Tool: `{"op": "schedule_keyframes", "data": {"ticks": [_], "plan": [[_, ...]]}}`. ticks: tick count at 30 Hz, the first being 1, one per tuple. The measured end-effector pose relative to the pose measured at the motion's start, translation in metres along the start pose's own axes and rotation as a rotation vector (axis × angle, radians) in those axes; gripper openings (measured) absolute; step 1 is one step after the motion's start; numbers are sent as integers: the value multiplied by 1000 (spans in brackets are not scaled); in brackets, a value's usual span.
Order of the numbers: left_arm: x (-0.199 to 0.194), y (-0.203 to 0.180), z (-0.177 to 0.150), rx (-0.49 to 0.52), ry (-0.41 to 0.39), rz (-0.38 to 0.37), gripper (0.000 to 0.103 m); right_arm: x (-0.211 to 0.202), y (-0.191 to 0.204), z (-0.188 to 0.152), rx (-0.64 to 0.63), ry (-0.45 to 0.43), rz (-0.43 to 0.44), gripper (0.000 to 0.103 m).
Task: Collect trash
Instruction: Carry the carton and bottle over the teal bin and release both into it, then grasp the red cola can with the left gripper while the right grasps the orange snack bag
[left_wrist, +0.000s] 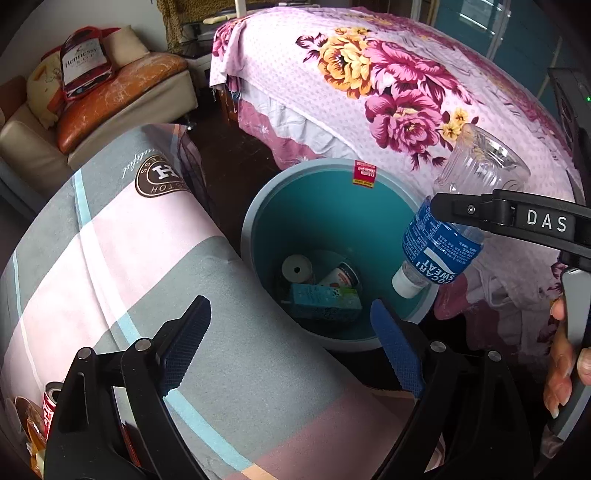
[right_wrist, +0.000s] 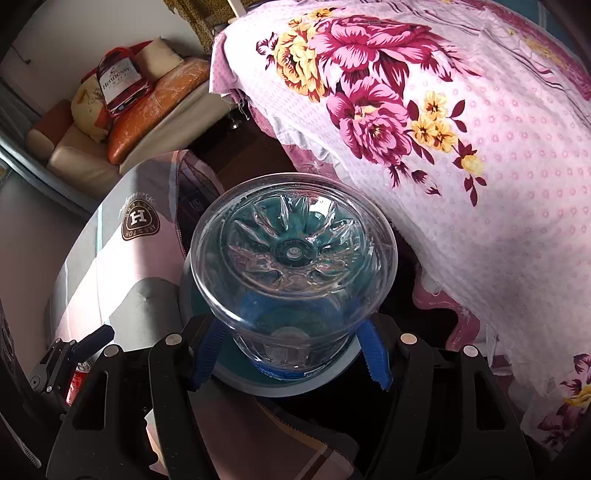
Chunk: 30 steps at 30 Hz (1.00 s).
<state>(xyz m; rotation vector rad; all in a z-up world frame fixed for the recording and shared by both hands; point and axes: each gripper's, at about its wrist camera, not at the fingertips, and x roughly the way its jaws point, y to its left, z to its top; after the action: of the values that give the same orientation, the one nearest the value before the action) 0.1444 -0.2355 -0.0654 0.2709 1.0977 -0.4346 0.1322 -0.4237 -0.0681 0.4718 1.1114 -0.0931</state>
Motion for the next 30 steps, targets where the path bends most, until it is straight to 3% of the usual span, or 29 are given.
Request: {"op": "schedule_keyframes", "data": {"ticks": [16, 30], "plan": [[-33, 38, -34, -78, -32, -26, 89, -14, 49, -18, -59, 19, -8, 75], [-92, 127, -101, -207, -88, 42, 92, -20, 139, -67, -211, 92, 32, 79]]}}
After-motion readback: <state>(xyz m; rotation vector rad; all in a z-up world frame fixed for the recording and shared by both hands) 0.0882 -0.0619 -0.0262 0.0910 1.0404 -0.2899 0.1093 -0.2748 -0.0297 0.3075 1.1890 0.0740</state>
